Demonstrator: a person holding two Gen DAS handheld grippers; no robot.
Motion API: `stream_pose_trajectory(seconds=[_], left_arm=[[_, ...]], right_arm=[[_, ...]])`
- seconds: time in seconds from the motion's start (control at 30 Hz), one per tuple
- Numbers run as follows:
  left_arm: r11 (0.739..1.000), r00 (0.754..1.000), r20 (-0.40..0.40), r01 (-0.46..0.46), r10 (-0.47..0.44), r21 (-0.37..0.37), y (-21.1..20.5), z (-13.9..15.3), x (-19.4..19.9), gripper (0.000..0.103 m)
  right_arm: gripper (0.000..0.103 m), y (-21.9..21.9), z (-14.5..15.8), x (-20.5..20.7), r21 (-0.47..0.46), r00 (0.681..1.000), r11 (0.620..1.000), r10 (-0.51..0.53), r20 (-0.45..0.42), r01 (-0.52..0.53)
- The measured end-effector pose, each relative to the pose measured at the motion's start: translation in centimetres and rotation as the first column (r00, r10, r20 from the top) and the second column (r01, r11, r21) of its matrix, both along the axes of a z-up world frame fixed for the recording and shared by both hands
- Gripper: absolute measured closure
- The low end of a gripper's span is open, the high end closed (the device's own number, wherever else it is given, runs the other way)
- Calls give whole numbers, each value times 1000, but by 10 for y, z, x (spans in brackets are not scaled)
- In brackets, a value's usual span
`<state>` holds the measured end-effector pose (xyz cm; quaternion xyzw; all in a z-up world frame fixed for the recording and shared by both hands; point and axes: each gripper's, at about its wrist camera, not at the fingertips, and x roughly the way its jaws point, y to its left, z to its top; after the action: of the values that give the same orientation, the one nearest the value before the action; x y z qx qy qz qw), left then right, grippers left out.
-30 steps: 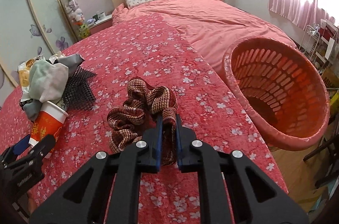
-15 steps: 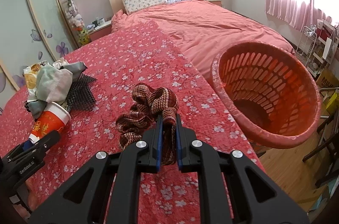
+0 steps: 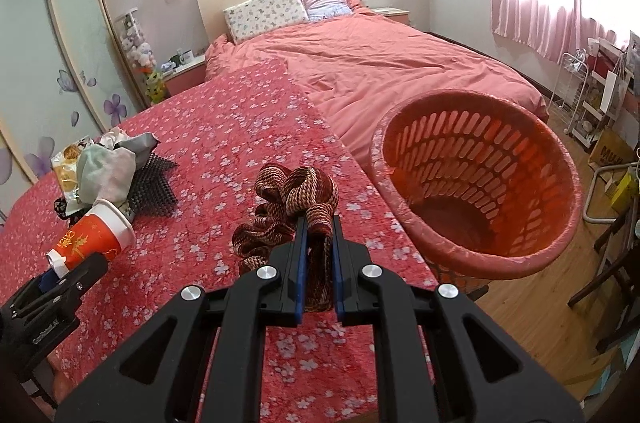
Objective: Collect trash
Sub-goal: 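Grasp the red-printed paper cup with the left tool while the right tool lifts the scarf, then carry cup and scarf over the orange basket and open both tools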
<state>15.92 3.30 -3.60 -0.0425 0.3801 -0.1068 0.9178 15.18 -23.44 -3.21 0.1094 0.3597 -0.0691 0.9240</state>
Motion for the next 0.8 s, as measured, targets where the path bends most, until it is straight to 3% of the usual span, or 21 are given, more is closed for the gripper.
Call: stream_pose_trajectory(seconds=[0.33, 0.8], left_arm=[[997, 996, 58, 67, -65, -30, -35, 29, -7, 34], [979, 978, 98, 191, -183, -76, -112, 52, 15, 34]], right_arm=[[92, -19, 14, -10, -3, 998, 1000, -30, 54, 30], [92, -85, 41, -20, 19, 972, 984, -178, 153, 177]])
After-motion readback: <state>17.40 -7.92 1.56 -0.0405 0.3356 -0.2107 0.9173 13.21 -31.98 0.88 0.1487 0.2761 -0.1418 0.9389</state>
